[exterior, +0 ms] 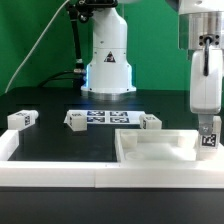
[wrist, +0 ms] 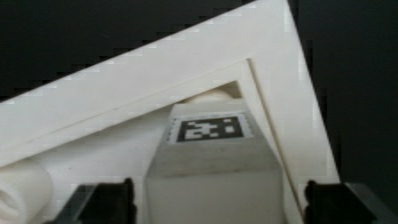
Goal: Assemble one leg
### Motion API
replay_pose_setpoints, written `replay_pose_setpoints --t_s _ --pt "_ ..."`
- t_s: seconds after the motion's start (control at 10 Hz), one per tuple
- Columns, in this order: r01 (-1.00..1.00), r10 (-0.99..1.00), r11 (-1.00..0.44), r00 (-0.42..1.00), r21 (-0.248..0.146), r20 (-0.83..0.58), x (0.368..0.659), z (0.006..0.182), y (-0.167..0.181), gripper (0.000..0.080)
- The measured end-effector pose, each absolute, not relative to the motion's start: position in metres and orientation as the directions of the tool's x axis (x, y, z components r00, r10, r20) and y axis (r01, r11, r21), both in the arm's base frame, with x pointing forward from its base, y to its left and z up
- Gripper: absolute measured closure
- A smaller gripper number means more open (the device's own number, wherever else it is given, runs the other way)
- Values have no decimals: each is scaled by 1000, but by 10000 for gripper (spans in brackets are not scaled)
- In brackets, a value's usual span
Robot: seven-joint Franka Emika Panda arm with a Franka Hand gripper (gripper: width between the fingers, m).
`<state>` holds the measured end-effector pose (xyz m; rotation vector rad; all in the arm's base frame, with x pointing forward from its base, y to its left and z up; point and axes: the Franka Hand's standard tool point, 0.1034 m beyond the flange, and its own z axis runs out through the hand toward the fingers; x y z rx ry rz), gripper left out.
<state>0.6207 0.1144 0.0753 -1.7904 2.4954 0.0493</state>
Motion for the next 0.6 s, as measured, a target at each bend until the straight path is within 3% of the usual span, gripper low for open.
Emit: replay_pose_setpoints --t_s 0.1,0.2,0.6 --pt "-968 -965 250 -250 10 -76 620 76 110 196" --pt "-990 -987 141 -141 3 -76 620 76 109 163" --pt "-973 -971 -228 229 -18 -75 619 76 112 151"
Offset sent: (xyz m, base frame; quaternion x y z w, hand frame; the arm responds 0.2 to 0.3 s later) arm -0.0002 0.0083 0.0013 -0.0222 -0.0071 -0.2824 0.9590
